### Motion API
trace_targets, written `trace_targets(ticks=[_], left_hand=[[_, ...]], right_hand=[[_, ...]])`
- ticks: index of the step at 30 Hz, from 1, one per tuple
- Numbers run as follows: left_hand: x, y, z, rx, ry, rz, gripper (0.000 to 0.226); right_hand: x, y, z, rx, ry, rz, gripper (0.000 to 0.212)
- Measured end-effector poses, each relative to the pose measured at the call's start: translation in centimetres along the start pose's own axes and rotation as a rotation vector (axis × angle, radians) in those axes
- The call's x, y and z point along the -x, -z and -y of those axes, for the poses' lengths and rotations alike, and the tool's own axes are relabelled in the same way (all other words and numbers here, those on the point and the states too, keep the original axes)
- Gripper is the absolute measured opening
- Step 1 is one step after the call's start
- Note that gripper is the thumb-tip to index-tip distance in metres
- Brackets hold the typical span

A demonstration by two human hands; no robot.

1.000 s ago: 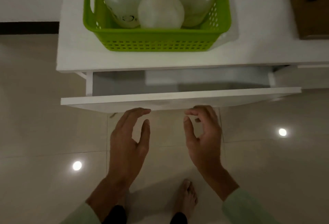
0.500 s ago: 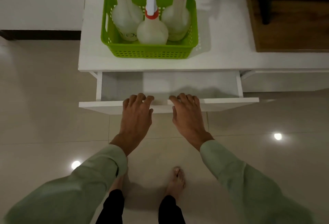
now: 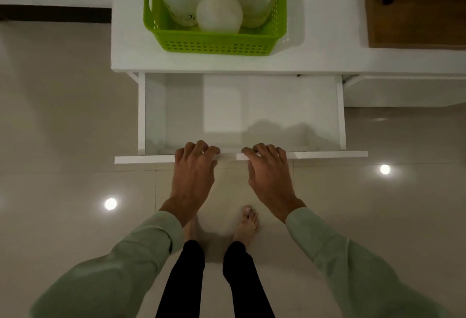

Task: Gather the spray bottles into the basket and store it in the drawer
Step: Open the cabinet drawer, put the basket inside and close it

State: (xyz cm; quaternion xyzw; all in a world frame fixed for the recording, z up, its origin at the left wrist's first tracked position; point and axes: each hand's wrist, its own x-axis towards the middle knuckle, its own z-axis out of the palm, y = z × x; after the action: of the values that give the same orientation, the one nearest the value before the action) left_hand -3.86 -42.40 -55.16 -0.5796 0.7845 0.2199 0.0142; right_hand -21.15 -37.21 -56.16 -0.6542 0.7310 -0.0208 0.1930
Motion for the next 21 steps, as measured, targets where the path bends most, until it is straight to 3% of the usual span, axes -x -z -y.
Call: trace_targets(ticks=[21], left_hand=[[6.9, -1.1, 0.0, 0.055, 0.033, 0.14, 0.026]], right_hand=[[7.7, -1.2, 1.0, -0.029, -0.077, 0.108, 0.034]])
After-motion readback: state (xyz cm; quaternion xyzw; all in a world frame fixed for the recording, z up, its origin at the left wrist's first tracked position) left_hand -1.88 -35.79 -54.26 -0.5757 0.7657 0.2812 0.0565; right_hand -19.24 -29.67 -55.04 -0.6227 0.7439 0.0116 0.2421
